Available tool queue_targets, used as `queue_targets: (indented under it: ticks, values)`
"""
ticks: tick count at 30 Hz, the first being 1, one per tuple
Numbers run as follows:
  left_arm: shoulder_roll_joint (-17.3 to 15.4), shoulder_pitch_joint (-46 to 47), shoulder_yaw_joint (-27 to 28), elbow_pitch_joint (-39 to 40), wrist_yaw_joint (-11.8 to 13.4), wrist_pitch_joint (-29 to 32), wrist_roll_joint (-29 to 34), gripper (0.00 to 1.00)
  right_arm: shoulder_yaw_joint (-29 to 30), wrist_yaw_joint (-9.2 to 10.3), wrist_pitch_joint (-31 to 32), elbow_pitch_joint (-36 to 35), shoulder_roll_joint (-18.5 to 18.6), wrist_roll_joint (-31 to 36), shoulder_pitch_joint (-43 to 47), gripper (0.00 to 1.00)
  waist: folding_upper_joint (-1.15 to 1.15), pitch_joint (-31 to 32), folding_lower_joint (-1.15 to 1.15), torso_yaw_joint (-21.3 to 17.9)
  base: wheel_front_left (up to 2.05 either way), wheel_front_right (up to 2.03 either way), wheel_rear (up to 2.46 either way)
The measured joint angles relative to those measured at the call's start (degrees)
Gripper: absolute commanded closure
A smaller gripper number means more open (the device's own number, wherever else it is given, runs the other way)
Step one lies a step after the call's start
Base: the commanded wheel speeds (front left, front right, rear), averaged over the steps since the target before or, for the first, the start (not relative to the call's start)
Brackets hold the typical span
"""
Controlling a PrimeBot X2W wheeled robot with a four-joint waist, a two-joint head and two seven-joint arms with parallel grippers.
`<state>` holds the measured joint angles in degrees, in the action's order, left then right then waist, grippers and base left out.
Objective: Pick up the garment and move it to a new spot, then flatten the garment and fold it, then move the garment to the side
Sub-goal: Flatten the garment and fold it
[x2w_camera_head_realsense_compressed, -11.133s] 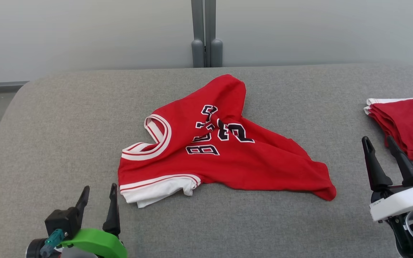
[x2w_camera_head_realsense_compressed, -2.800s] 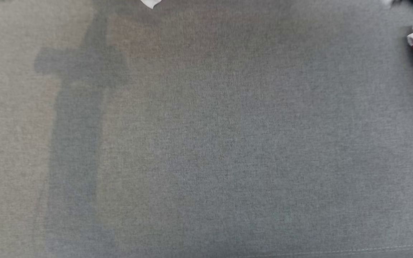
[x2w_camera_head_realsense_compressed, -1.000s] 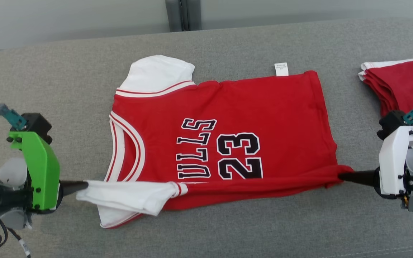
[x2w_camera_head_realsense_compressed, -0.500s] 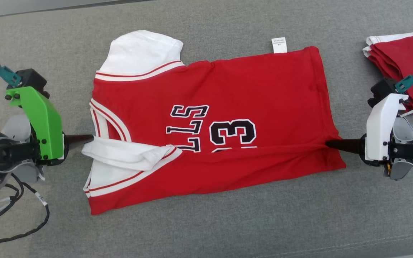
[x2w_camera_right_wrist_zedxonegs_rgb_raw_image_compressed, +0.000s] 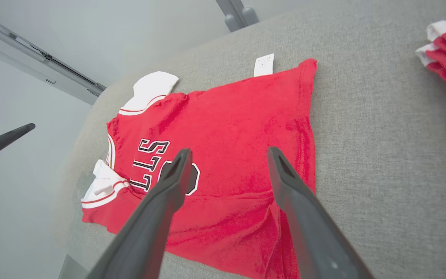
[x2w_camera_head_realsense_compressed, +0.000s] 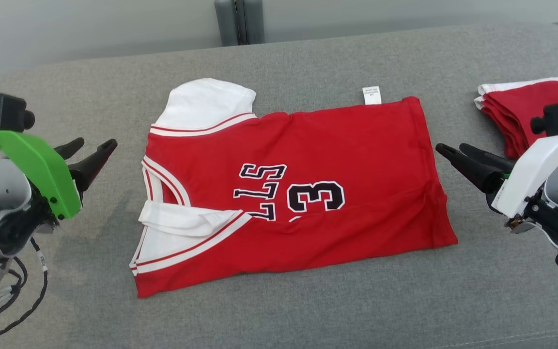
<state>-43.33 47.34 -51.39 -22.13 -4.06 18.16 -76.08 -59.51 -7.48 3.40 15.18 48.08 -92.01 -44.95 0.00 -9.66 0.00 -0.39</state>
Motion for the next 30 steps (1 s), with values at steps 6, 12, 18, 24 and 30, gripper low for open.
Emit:
queue_targets:
  ticks: [6, 12, 18, 24, 30]
  values:
    - [0.6, -6.8, 3.4, 3.5, 3.7, -20.0, 5.3, 0.0, 3.5, 0.0, -17.3, -1.5, 1.1, 8.0, 6.4, 0.0, 0.0, 3.9, 0.0, 0.5, 0.0, 0.0, 0.0]
    - [-1.2, -14.5, 4.4, 9.1, 11.7, -31.3, 12.1, 0.0, 19.1, 0.0, -18.4, 1.3, -4.2, 21.2, 14.2, 0.0, 0.0, 7.0, 0.0, 0.8, 0.0, 0.0, 0.0]
    - [0.4, -23.1, 10.4, 17.0, 21.5, -33.0, 20.9, 0.0, 38.5, 0.0, -18.5, -1.7, -14.1, 38.3, 28.1, 0.0, 0.0, 8.9, 0.0, 1.1, 0.0, 0.0, 0.0]
    - [9.4, -36.1, 21.1, 21.6, 23.8, -33.3, 33.4, 0.0, 48.6, 0.0, -18.5, -5.7, -22.4, 50.9, 38.6, 0.0, 0.0, 9.3, 0.0, 1.1, 0.0, 0.0, 0.0]
    - [16.8, -44.4, 28.5, 21.7, 21.2, -33.3, 41.7, 0.0, 53.0, 0.0, -18.5, -6.1, -26.5, 56.6, 43.6, 0.0, 0.0, 9.6, 0.0, 0.7, 0.0, 0.0, 0.0]
